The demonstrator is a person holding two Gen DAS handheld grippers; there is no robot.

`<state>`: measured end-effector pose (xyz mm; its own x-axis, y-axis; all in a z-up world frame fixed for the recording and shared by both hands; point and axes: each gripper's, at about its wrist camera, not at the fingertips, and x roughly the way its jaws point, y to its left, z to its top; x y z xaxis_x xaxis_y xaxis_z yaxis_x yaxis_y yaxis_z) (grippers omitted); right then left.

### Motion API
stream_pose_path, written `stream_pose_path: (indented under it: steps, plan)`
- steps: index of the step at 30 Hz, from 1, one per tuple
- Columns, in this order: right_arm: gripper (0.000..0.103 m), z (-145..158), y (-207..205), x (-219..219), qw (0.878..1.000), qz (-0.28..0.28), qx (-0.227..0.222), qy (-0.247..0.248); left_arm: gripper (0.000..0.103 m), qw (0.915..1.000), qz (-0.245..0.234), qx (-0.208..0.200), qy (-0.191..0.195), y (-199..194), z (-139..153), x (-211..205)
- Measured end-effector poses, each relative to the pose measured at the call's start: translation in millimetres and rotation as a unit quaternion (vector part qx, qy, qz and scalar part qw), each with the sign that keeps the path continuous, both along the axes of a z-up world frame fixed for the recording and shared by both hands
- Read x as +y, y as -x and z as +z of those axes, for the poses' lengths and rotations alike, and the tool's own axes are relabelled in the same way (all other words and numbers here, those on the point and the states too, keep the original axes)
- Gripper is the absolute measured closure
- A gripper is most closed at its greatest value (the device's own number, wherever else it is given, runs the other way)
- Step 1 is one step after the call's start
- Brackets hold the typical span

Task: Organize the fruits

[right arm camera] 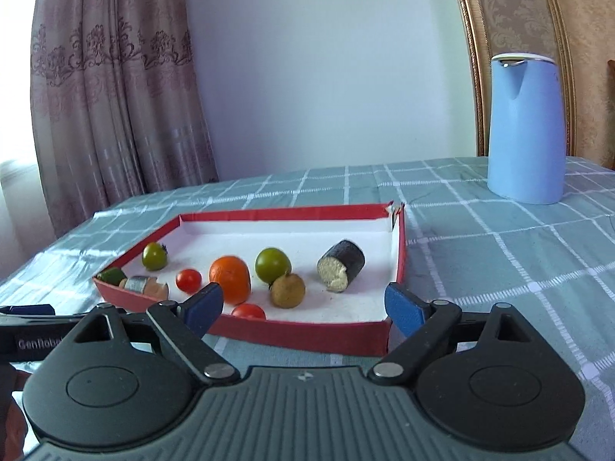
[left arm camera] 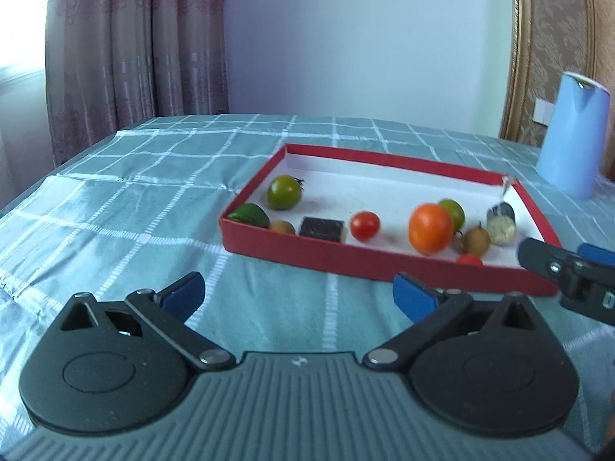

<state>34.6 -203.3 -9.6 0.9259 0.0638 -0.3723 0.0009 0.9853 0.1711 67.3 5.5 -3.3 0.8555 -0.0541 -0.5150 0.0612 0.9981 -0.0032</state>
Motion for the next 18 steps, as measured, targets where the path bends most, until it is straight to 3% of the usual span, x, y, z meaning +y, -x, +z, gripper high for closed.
stream_pose_path:
  steps: [12,18]
  plan:
    - [0.011,-2.7,1.6,6.0,1.000,0.010,0.005,0.022,0.000,0.9999,-0.012,-0.008,-0.005,7.6,3.0,-5.4]
    - [0.011,-3.2,6.3,2.4,1.000,0.011,0.005,0.008,0.000,0.9998,-0.020,-0.009,-0.003,9.4,3.6,-6.1]
